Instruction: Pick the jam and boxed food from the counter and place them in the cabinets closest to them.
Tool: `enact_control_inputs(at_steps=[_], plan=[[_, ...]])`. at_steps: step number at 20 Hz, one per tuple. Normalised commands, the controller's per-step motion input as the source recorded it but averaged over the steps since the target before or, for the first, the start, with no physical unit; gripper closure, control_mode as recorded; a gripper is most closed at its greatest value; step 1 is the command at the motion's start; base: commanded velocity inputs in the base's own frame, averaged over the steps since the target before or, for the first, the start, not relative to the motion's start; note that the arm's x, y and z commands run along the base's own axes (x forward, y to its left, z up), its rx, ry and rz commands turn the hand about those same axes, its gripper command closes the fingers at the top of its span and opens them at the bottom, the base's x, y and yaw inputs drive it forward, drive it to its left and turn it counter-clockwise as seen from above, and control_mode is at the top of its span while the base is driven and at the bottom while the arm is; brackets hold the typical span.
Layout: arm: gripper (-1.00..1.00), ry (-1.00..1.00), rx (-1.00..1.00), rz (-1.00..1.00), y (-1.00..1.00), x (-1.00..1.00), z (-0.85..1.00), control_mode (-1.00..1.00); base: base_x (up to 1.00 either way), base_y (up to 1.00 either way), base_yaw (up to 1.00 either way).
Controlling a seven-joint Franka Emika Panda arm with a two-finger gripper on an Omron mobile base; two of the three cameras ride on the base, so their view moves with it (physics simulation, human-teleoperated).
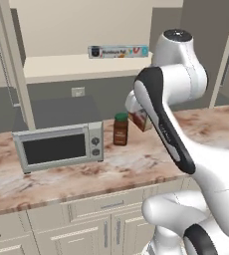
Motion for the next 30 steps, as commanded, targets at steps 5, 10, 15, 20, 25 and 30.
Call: enact_control_inputs(at_steps=[5,10,15,20,25,30], plan=[[1.00,-0.11,0.00,0.00,0.38,-0.21,0.75,-1.00,0.00,0.00,0.00],[1.00,-0.06,-0.02,0.00,0.44,0.10,0.49,-1.00,0.00,0.00,0.00],[1.00,0.00,-0.04,-0.01,0.44,0.38,0.23,-1.00,0.00,0.00,0.00],[1.00,-0.01,-0.01,-0.01,0.26,0.42,0.29,-1.00,0.00,0.00,0.00],[1.00,0.00,0.00,-0.05,0.06,0.37,0.37,-1.00,0.00,0.00,0.00],[1.00,0.00,0.00,-0.04,0.01,0.08,0.04,-1.00,0.00,0.00,0.00]])
